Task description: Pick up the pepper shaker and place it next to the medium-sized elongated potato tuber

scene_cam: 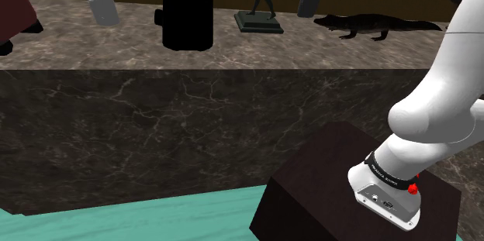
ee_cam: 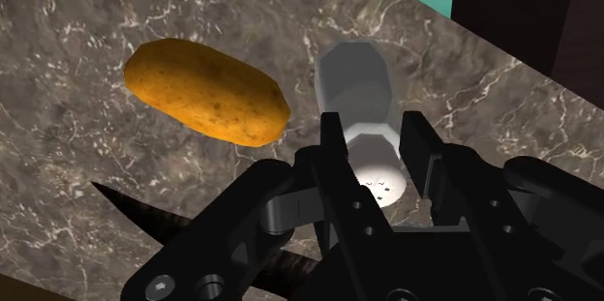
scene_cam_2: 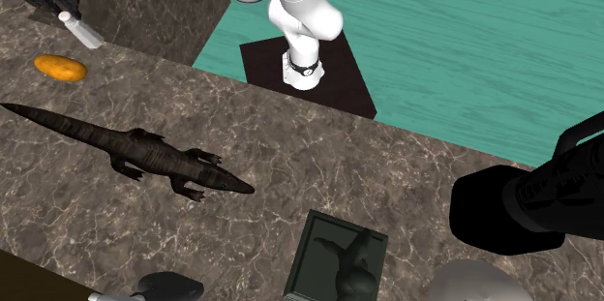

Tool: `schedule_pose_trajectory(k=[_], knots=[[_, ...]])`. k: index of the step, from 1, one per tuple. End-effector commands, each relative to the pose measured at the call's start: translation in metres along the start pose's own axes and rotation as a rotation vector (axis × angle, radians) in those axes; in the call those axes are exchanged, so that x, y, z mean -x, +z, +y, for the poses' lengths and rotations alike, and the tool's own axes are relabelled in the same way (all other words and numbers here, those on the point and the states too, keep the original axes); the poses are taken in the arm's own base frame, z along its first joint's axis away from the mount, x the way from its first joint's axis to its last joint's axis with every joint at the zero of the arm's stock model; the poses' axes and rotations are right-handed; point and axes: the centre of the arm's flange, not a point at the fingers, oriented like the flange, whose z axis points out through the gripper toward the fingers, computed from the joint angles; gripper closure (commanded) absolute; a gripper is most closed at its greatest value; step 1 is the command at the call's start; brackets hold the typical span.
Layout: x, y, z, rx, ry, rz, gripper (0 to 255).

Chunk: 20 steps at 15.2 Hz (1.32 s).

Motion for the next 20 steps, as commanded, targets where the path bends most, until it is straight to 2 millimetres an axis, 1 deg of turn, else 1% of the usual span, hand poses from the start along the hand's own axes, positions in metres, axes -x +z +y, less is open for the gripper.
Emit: schedule_pose_trajectory(k=[1,14,20], knots=[[0.001,0.010,0.000,0.001,0.000,0.000,255],[0.003,0.080,-0.005,0.001,0.000,0.000,255],[0.003,0.080,-0.005,0.001,0.000,0.000,255]])
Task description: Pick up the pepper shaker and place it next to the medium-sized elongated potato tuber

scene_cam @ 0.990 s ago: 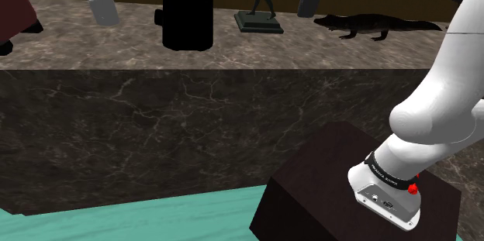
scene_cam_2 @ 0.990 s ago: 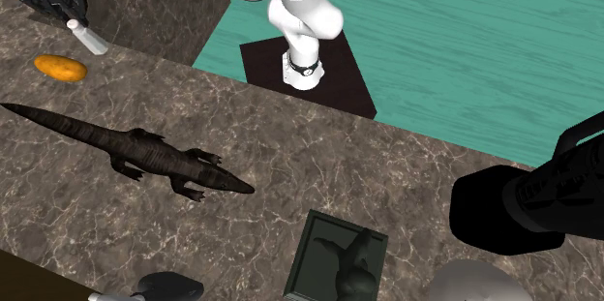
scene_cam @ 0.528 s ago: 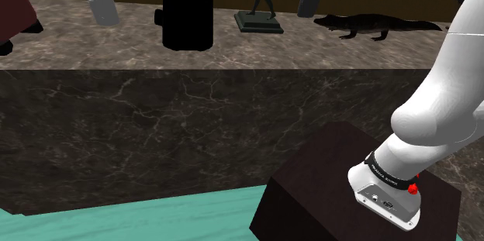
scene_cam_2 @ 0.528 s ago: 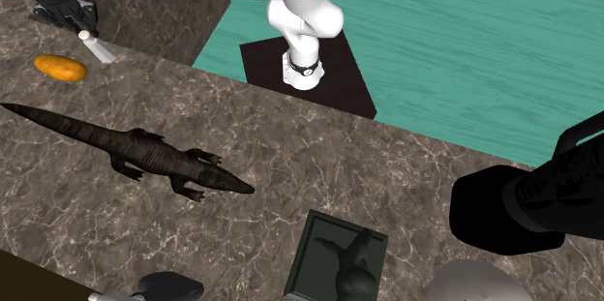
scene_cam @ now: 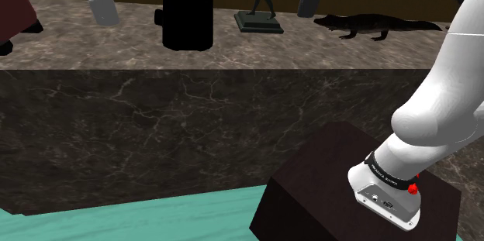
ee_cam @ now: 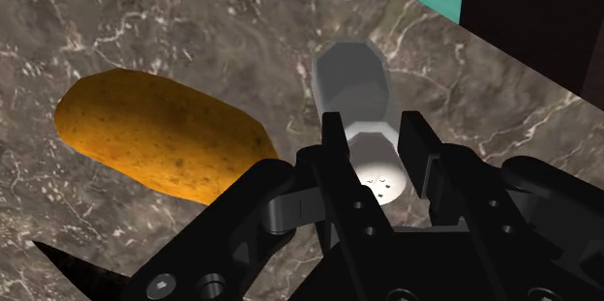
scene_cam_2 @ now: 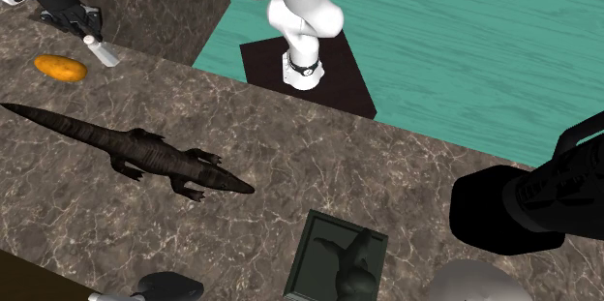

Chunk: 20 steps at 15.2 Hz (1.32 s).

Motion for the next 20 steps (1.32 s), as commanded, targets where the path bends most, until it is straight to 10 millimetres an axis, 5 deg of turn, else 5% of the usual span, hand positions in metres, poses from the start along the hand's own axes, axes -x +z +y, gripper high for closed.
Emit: schedule_pose_trajectory(k=[1,2,3,8,12,20], knots=[[0.000,0.000,0.000,0.000,0.000,0.000,255],[0.000,0.000,0.000,0.000,0.000,0.000,255],[0.000,0.000,0.000,0.000,0.000,0.000,0],[0.000,0.000,0.000,0.000,0.000,0.000,0],[0.000,-0.050,0.000,0.000,0.000,0.000,0],[0.000,-0.050,0.000,0.000,0.000,0.000,0]])
